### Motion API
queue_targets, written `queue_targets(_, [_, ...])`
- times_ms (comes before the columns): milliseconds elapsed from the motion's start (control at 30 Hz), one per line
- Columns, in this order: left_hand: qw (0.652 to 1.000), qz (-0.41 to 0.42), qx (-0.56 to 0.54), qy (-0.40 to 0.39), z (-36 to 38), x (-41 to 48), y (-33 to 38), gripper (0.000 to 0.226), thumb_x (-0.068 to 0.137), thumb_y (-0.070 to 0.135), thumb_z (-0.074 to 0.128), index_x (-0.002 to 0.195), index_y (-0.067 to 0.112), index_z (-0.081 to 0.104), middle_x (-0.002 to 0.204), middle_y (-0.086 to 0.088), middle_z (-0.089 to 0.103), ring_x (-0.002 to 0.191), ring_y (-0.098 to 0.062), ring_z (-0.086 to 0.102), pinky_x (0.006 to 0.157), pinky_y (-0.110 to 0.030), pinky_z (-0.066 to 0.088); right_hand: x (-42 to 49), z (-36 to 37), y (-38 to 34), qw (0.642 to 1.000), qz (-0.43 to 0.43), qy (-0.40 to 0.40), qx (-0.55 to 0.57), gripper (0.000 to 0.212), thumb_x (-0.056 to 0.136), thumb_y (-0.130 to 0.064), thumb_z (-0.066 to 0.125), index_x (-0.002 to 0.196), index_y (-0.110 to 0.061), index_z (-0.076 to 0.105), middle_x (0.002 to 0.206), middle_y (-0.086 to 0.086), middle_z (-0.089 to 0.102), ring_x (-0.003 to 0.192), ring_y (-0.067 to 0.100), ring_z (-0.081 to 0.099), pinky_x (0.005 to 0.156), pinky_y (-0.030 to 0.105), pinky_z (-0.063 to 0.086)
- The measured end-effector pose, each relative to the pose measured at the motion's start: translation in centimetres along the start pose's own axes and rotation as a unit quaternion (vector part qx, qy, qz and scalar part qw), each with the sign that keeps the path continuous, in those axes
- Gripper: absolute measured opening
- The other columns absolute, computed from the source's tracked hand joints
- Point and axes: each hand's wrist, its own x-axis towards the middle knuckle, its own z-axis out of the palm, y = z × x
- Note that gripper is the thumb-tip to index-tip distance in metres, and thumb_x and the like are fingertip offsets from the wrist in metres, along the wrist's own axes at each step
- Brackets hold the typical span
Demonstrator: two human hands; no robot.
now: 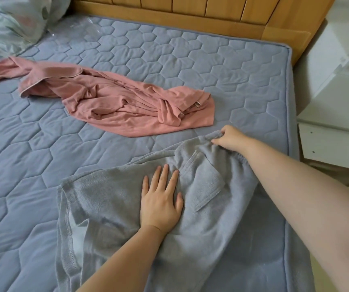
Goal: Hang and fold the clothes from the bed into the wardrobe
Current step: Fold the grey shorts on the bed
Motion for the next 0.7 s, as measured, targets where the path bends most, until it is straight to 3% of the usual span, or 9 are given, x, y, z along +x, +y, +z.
queue_targets(100, [1.000, -0.002, 0.006, -0.005, 0.1, 0.0, 0.0, 0.057, 0.084, 0.038, 0.035, 0.136, 0.020, 0.052, 0.146, -0.007, 0.044, 0.137, -0.028, 0.039, 0.108, -0.055, 0.029, -0.4, 0.4, 1.3, 0.989, 0.072, -0.007, 0.129, 0.046, 0.085, -0.033, 0.069, 0.119, -0.003, 0.059, 0.116, 0.013, 0.063, 0.106, 0.027, 0.060, 0.079, 0.027, 0.041])
queue_targets(200, [1.000, 0.002, 0.013, -0.026, 0.1, 0.0, -0.1, 0.059, 0.087, 0.041, 0.031, 0.141, 0.022, 0.045, 0.150, -0.005, 0.038, 0.140, -0.026, 0.032, 0.112, -0.053, 0.024, -1.2, 0.0, 2.7, 0.969, 0.118, 0.069, 0.208, 0.042, 0.085, -0.025, 0.069, 0.117, 0.000, 0.061, 0.116, 0.014, 0.064, 0.106, 0.027, 0.060, 0.080, 0.027, 0.041])
queue_targets(300, [0.998, 0.029, 0.013, -0.052, -0.2, -0.1, 0.0, 0.063, 0.087, 0.045, 0.027, 0.147, 0.026, 0.035, 0.155, -0.003, 0.030, 0.144, -0.023, 0.023, 0.115, -0.051, 0.016, -3.3, -0.6, 4.2, 0.966, 0.115, 0.141, 0.185, 0.019, 0.085, -0.019, 0.063, 0.093, -0.001, 0.063, 0.100, 0.015, 0.065, 0.101, 0.030, 0.062, 0.073, 0.026, 0.037])
queue_targets(433, [0.986, 0.130, -0.001, -0.106, -1.0, 1.5, 0.7, 0.065, 0.090, 0.049, 0.018, 0.152, 0.030, 0.016, 0.159, 0.001, 0.015, 0.147, -0.019, 0.009, 0.118, -0.044, 0.004, -6.9, -2.3, 6.6, 0.957, 0.103, 0.227, 0.146, 0.026, 0.089, -0.022, 0.058, 0.099, 0.001, 0.063, 0.104, 0.019, 0.064, 0.100, 0.034, 0.060, 0.075, 0.028, 0.037])
queue_targets(567, [0.971, 0.209, -0.046, -0.104, -2.1, 4.3, 2.9, 0.055, 0.099, 0.041, 0.032, 0.151, 0.026, 0.021, 0.157, 0.000, 0.024, 0.143, -0.020, 0.020, 0.116, -0.035, 0.008, -9.7, -5.9, 9.6, 0.937, 0.104, 0.322, 0.089, 0.020, 0.089, -0.021, 0.056, 0.087, -0.002, 0.060, 0.091, 0.018, 0.061, 0.091, 0.037, 0.059, 0.074, 0.033, 0.041])
queue_targets(633, [0.980, 0.189, -0.028, -0.060, -2.6, 5.6, 3.2, 0.051, 0.099, 0.034, 0.036, 0.147, 0.022, 0.031, 0.152, -0.002, 0.034, 0.138, -0.023, 0.029, 0.113, -0.037, 0.017, -10.7, -7.1, 11.2, 0.933, 0.105, 0.341, 0.049, 0.020, 0.090, -0.024, 0.055, 0.088, -0.004, 0.059, 0.091, 0.018, 0.062, 0.089, 0.037, 0.058, 0.075, 0.035, 0.043])
queue_targets(700, [0.993, 0.103, -0.001, -0.054, -3.2, 6.6, 2.6, 0.046, 0.096, 0.028, 0.039, 0.142, 0.018, 0.038, 0.143, -0.004, 0.044, 0.133, -0.024, 0.035, 0.108, -0.039, 0.024, -11.2, -7.4, 12.5, 0.943, 0.100, 0.316, 0.016, 0.019, 0.092, -0.024, 0.055, 0.089, -0.006, 0.060, 0.092, 0.018, 0.063, 0.086, 0.034, 0.057, 0.074, 0.034, 0.042])
